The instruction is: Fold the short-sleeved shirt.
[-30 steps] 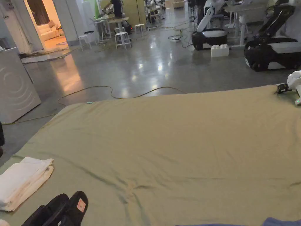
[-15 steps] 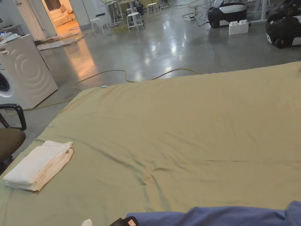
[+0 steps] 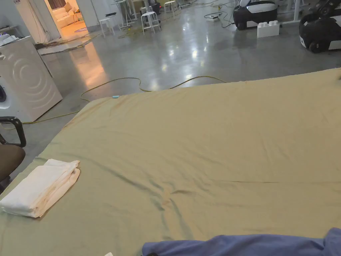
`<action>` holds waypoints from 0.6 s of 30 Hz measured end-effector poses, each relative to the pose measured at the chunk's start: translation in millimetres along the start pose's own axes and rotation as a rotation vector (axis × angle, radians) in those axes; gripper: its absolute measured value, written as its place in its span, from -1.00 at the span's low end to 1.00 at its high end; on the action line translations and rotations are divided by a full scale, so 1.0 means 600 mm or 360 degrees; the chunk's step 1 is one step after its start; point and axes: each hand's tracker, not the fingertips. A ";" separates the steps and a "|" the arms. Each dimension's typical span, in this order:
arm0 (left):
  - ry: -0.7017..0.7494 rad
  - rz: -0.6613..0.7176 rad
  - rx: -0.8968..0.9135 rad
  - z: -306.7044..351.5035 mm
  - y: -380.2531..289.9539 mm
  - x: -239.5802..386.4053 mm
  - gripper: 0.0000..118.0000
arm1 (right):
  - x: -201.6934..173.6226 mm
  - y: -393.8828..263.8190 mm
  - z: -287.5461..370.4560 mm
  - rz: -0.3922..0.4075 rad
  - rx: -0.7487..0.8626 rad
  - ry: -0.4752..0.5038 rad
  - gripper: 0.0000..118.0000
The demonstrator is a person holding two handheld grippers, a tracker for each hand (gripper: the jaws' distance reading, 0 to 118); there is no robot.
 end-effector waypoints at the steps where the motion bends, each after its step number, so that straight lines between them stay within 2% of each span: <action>1: 0.0010 -0.0004 0.0062 0.007 -0.003 0.007 -0.83 | 0.001 -0.001 0.000 -0.0003 -0.0003 -0.0006 -1.00; 5: -0.0070 0.0096 0.0203 0.054 0.015 0.007 -0.85 | 0.000 0.003 0.009 0.0002 -0.0022 -0.0023 -1.00; 6: -0.0038 0.0055 0.0225 0.076 0.027 0.008 -0.86 | -0.002 0.007 0.011 0.0011 -0.0022 -0.0029 -1.00; 8: 0.0080 -0.0136 0.0296 0.122 0.053 0.022 -0.86 | 0.000 0.010 0.014 0.0027 -0.0010 -0.0032 -1.00; 11: 0.0137 -0.0377 0.0355 0.187 0.082 0.070 -0.86 | 0.001 0.010 0.012 0.0012 -0.0009 -0.0029 -1.00; 13: 0.0179 -0.0622 0.0357 0.206 0.083 0.122 -0.86 | 0.000 0.010 0.013 -0.0004 -0.0012 -0.0020 -1.00; 16: 0.0103 -0.0822 0.0259 0.188 0.045 0.199 -0.86 | 0.010 -0.023 0.010 -0.0016 -0.0020 0.0011 -1.00; 18: 0.0095 -0.0983 0.0189 0.138 -0.001 0.248 -0.86 | 0.005 -0.024 0.002 -0.0013 -0.0019 0.0034 -1.00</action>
